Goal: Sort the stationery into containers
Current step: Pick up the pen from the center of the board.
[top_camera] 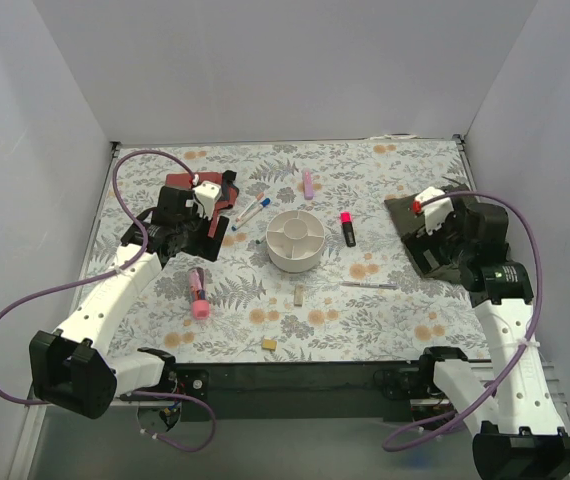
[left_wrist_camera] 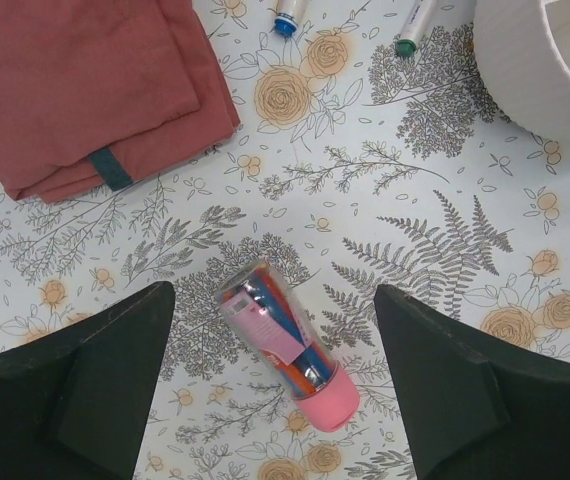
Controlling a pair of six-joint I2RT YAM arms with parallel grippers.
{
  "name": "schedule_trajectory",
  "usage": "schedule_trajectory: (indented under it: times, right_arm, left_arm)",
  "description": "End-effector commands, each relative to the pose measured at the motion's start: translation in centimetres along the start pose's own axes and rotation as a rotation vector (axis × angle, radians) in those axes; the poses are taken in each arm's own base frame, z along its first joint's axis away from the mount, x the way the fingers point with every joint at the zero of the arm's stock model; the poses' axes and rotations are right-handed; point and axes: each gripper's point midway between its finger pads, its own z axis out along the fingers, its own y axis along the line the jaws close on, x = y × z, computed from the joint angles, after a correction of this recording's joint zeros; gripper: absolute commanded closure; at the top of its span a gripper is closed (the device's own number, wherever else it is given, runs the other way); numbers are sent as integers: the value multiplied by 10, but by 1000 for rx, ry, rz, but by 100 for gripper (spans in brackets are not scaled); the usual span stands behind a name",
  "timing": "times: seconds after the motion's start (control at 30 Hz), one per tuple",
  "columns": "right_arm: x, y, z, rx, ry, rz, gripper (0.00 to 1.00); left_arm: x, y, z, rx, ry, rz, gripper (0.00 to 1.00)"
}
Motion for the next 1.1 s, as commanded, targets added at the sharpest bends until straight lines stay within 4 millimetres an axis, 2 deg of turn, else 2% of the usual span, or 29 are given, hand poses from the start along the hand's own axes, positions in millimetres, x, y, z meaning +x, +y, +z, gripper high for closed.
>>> schedule_trajectory:
  times: [0.0, 0.1, 0.13, 0.2, 0.23, 0.3, 0.43, 0.57, 0.6, 0.7, 0.73, 0.8, 0.87, 1.07]
  right_arm:
    - [-9, 56, -8, -329, -140, -267, 2]
    - [-5, 75, 1, -479, -104, -233, 10]
    - [6, 83, 8, -554, -51, -215, 16]
    - [5, 87, 14, -605, -36, -191, 19]
    - [12, 91, 24, -643, 4, -167, 16]
    - [10, 90, 33, -665, 25, -166, 2]
    - [15, 107, 51, -769, 26, -281, 4]
    - [19, 149, 57, -908, 39, -453, 16]
    - [22, 158, 61, -939, 49, -491, 24]
    - [26, 182, 65, -1013, 75, -575, 32]
    - [22, 184, 67, -1019, 72, -589, 33]
    - [26, 193, 73, -1053, 106, -606, 34]
    - [24, 194, 79, -1057, 120, -610, 34]
    - [35, 196, 91, -1081, 170, -632, 38]
  left_arm:
    - [-7, 1, -8, -4, -61, 39, 17]
    - [-6, 2, -7, -5, -65, 44, 15]
    - [-6, 2, -7, -6, -69, 45, 15]
    - [-8, 3, -7, -14, -83, 48, 15]
    - [-5, 3, -7, -14, -80, 49, 15]
    - [-4, 4, -7, -22, -88, 51, 15]
    - [10, 5, -2, -34, -73, 47, 15]
    - [15, 8, 0, -46, -70, 40, 15]
    - [16, 8, 1, -46, -65, 37, 15]
    - [17, 10, 3, -54, -66, 32, 15]
    - [17, 11, 4, -59, -65, 33, 15]
    - [19, 13, 4, -66, -61, 30, 15]
    - [19, 13, 4, -71, -62, 27, 15]
    - [25, 16, 7, -80, -51, 17, 15]
